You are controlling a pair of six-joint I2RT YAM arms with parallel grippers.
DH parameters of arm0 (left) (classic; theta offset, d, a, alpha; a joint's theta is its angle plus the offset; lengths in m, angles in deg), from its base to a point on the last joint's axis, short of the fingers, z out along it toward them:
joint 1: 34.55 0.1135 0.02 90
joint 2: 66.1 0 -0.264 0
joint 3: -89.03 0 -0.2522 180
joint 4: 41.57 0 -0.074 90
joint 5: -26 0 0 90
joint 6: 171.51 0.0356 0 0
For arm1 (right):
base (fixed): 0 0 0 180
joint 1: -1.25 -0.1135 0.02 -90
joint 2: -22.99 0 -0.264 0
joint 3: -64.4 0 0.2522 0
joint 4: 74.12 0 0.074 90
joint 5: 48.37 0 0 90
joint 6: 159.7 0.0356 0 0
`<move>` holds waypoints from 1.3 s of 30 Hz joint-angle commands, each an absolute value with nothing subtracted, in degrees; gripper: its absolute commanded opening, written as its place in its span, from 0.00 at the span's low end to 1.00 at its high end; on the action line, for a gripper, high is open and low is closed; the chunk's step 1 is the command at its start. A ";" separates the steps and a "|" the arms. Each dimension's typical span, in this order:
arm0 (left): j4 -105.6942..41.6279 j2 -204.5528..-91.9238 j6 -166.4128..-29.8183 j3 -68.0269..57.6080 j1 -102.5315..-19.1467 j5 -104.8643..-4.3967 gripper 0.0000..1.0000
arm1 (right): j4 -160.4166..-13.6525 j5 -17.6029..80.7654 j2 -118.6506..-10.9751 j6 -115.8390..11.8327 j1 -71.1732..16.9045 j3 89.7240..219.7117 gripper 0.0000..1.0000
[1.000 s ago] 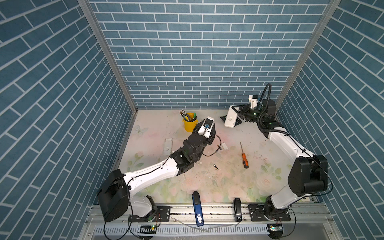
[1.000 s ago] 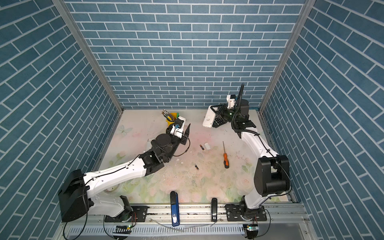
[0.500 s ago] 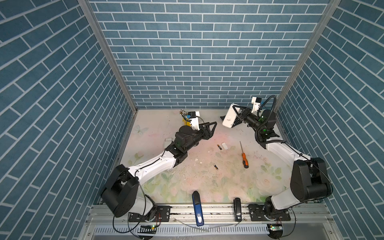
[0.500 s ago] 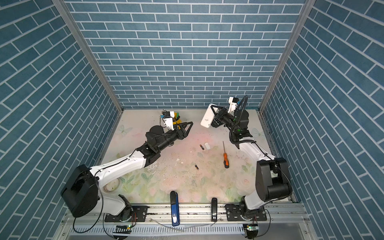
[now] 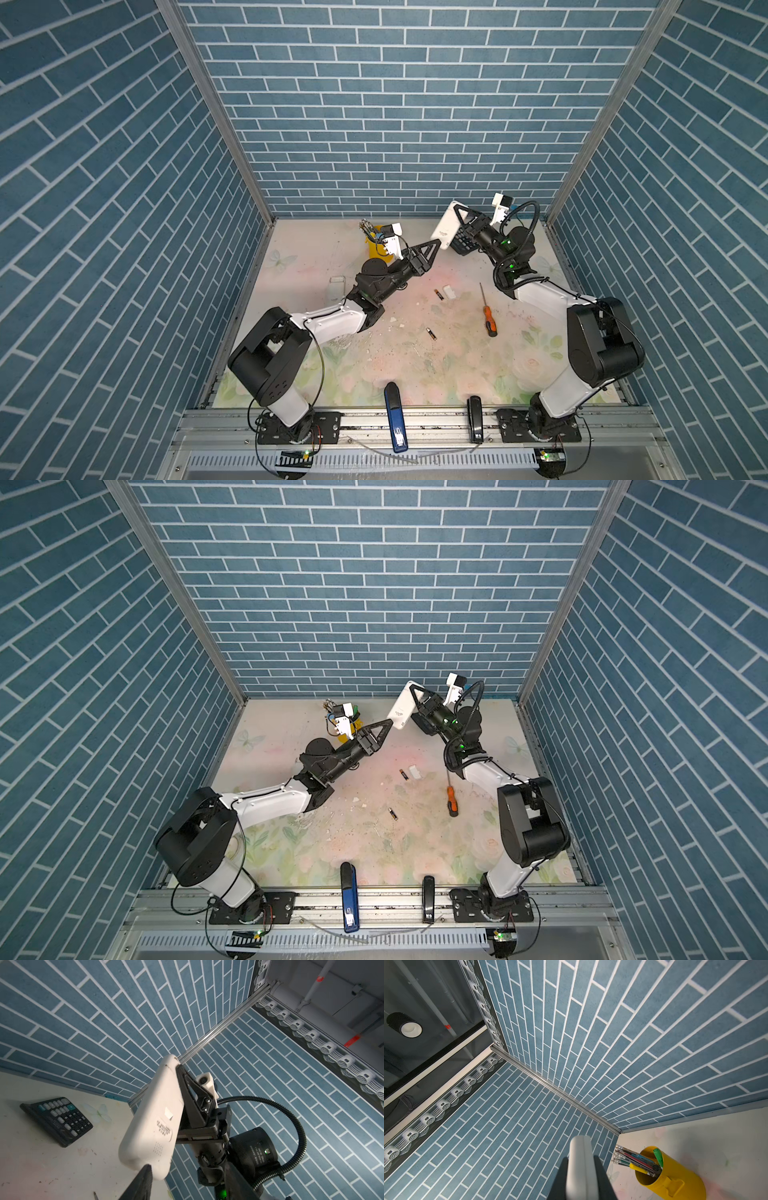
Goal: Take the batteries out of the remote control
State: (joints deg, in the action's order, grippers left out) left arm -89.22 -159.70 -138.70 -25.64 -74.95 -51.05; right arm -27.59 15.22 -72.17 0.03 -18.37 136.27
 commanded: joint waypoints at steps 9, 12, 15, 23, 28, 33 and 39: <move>-91.59 -160.59 -138.52 -25.73 -74.81 -52.40 0.56 | -24.52 16.10 -71.01 1.01 -19.32 140.20 0.00; -90.16 -159.29 -137.34 -26.32 -74.86 -52.66 0.56 | -27.37 15.73 -69.79 -0.78 -19.21 141.37 0.00; -90.14 -159.38 -137.03 -26.19 -74.80 -52.84 0.57 | -28.21 14.98 -69.63 -0.88 -19.23 142.79 0.00; -91.35 -160.84 -137.71 -25.35 -74.80 -52.77 0.57 | -30.09 14.39 -68.96 -1.17 -19.32 143.56 0.00; -90.91 -161.78 -136.55 -23.23 -74.63 -52.87 0.57 | -29.14 14.38 -69.43 0.44 -19.99 143.24 0.00; -92.30 -164.06 -136.42 -19.83 -74.36 -52.65 0.56 | -26.76 15.16 -70.26 2.16 -21.09 141.93 0.00; -92.93 -165.50 -136.21 -17.41 -74.22 -52.66 0.47 | -25.75 15.27 -70.98 2.91 -21.93 141.69 0.00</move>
State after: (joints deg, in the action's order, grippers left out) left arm -90.68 -165.38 -137.32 -19.21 -74.58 -52.63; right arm -29.52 15.35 -70.96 1.02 -21.36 140.53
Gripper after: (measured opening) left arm 0.479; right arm 0.175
